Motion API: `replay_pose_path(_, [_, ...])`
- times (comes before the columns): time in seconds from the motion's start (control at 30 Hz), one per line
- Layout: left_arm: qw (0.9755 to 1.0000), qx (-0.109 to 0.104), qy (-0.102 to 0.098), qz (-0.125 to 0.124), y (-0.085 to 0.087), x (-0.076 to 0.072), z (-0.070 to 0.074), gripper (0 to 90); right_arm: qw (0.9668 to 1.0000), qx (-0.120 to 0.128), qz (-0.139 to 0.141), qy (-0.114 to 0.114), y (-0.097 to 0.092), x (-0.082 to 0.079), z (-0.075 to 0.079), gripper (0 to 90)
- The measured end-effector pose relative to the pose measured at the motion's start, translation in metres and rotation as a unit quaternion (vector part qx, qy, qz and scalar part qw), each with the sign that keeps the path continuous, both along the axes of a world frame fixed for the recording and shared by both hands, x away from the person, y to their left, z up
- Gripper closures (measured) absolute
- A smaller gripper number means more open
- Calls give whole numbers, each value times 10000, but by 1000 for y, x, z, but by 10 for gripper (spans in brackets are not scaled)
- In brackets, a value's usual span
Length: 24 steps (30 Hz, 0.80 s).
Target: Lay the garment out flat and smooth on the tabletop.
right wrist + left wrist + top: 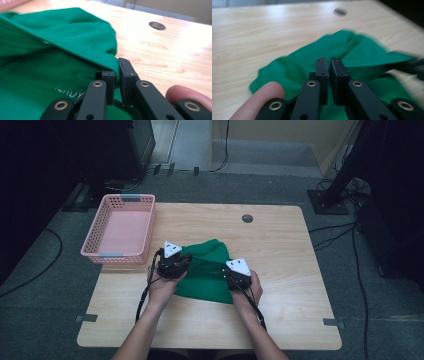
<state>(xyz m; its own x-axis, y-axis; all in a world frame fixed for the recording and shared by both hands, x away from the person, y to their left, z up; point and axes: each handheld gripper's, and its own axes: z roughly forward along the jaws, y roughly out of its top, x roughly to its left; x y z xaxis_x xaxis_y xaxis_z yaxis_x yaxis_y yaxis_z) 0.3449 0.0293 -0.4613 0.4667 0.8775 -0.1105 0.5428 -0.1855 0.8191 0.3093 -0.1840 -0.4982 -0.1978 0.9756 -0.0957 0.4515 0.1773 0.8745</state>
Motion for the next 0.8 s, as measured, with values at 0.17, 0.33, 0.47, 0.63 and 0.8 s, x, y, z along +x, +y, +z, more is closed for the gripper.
replay_pose_path(0.17, [9989, 211, 343, 227, 8, 10, -28, 892, 9962, 183, 333, 789, -1, 13, -20, 855])
replay_pose_path(0.33, [9990, 248, 183, -329, 1, -12, -30, 690, 9916, 844, 352, 913, -6, 14, -19, 852])
replay_pose_path(0.47, [9925, 749, -107, -964, -26, -39, -38, 557, 9874, 1273, 466, 811, -9, 15, -10, 852])
replay_pose_path(0.63, [9925, 880, -15, -844, -50, -43, -49, 408, 9811, 1718, 673, 575, -5, 14, 15, 853])
replay_pose_path(0.8, [9934, 1025, -126, -508, -60, -42, -49, 372, 9798, 1803, 791, 348, -2, 8, 39, 851])
